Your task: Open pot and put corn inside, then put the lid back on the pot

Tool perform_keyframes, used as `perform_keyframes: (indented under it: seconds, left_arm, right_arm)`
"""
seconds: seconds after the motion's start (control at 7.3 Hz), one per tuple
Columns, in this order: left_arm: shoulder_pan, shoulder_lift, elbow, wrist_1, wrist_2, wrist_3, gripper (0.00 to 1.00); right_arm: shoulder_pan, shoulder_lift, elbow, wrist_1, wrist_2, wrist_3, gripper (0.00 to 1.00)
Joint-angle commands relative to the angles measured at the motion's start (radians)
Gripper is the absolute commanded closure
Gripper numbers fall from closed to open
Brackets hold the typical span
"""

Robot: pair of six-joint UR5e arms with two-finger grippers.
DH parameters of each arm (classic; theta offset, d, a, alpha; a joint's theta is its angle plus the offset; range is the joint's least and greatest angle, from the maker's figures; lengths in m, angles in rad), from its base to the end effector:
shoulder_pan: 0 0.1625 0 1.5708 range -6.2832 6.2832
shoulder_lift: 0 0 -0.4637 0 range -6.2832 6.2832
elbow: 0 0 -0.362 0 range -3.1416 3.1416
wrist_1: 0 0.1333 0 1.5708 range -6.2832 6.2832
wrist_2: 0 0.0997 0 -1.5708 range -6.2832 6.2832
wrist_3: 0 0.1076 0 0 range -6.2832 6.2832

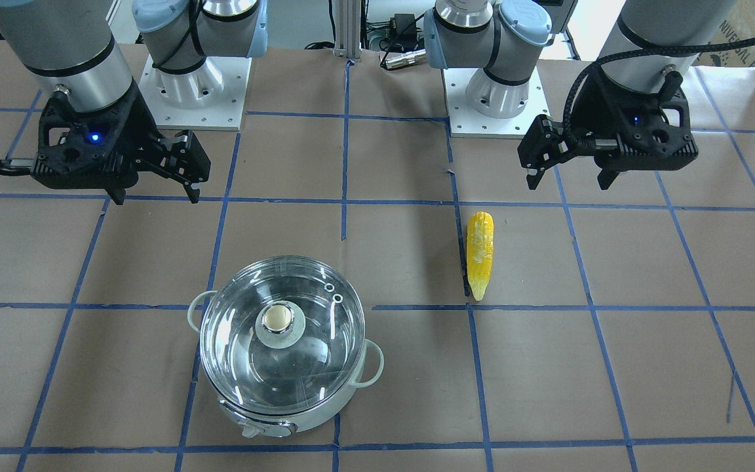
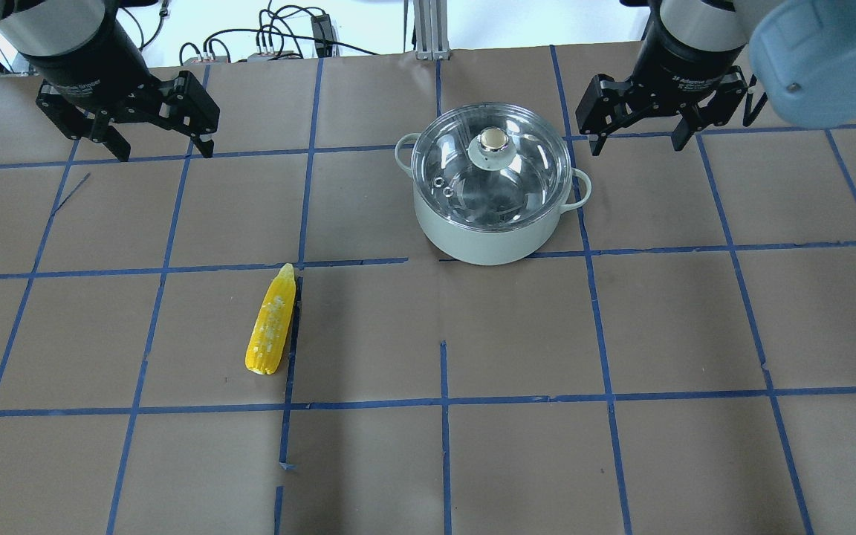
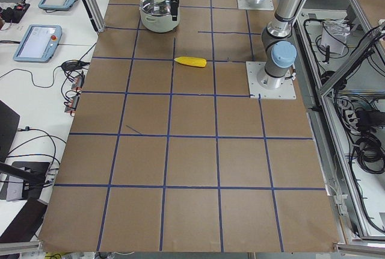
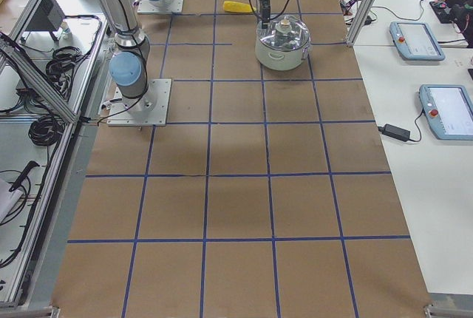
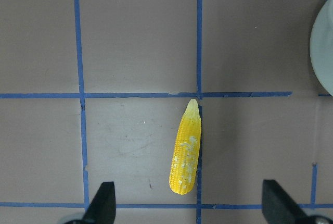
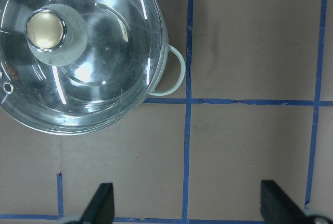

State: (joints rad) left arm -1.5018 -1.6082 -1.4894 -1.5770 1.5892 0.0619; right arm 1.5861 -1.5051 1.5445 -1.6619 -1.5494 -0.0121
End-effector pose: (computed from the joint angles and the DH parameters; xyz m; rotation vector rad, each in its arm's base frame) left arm -0.0977 -0.4906 0.5381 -0.0116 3.1202 -0.0570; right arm 0.1432 -0.4952 0.5087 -0.0436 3.1188 -0.0806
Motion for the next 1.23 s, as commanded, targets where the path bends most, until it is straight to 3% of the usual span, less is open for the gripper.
perform_keyframes:
  seconds: [0.0,0.82,1.1]
  left_arm:
    - [0.0,-0.001,0.0,0.0,0.0,-0.001,0.0]
    - [0.0,-0.001,-0.002,-0.001,0.002,-0.001,0.0]
    - [0.0,-0.001,-0.002,-0.001,0.002,0.001,0.0]
  right_arm:
    - [0.0,0.0,0.0,0.001,0.0,-0.002,0.0]
    - [0.037,0.034,-0.018,-0.042,0.006,0.014,0.03]
    - [0.124,0.139,-0.123,-0.052,-0.006,0.047,0.02]
